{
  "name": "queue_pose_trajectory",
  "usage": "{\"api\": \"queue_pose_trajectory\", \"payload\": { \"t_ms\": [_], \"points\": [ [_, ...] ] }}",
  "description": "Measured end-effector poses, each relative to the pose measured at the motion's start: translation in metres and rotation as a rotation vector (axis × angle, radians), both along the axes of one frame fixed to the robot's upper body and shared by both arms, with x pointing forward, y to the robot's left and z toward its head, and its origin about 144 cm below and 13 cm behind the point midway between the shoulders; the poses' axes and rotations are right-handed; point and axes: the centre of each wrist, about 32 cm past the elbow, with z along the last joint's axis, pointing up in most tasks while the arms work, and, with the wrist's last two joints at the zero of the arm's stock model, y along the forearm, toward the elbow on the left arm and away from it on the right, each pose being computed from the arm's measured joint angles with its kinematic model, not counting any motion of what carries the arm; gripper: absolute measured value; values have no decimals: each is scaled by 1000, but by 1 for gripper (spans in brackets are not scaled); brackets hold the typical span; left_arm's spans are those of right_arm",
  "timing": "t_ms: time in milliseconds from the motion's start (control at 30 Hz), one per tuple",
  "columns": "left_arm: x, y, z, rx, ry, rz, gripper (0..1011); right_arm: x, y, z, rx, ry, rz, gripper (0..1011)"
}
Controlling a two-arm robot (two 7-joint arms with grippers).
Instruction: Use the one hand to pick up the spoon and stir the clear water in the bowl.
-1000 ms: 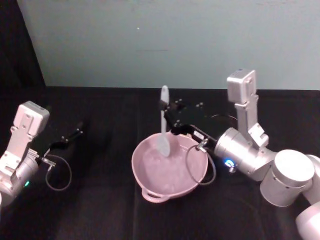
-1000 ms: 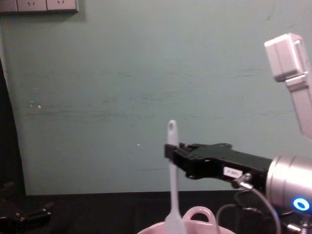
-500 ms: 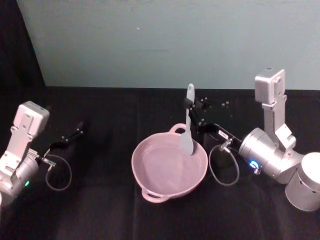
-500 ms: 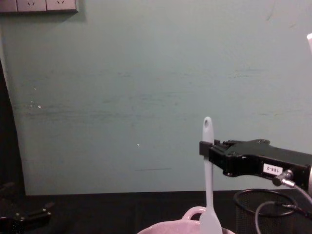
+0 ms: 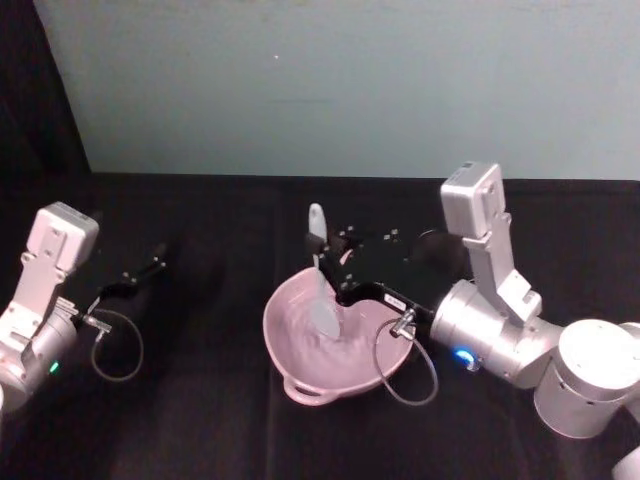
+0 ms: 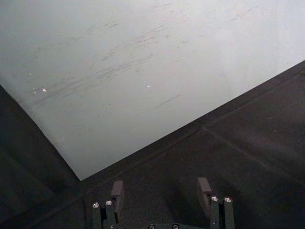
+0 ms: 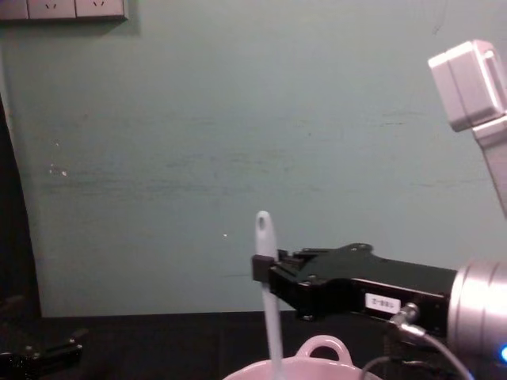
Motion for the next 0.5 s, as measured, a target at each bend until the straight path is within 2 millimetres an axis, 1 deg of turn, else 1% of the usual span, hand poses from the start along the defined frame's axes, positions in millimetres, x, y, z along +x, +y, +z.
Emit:
{"api": "queue_pose_trajectory", "payload": {
  "t_ms": [200,367,500],
  "points": [
    [0,0,0,0,0,0,1005,5,14,2,25,-10,35,118],
    [0,0,0,0,0,0,1005,14,20,1,47,-13,35,118],
    [0,0,0,0,0,0,1005,21,19,-2,68,-8,20,118]
  ]
}}
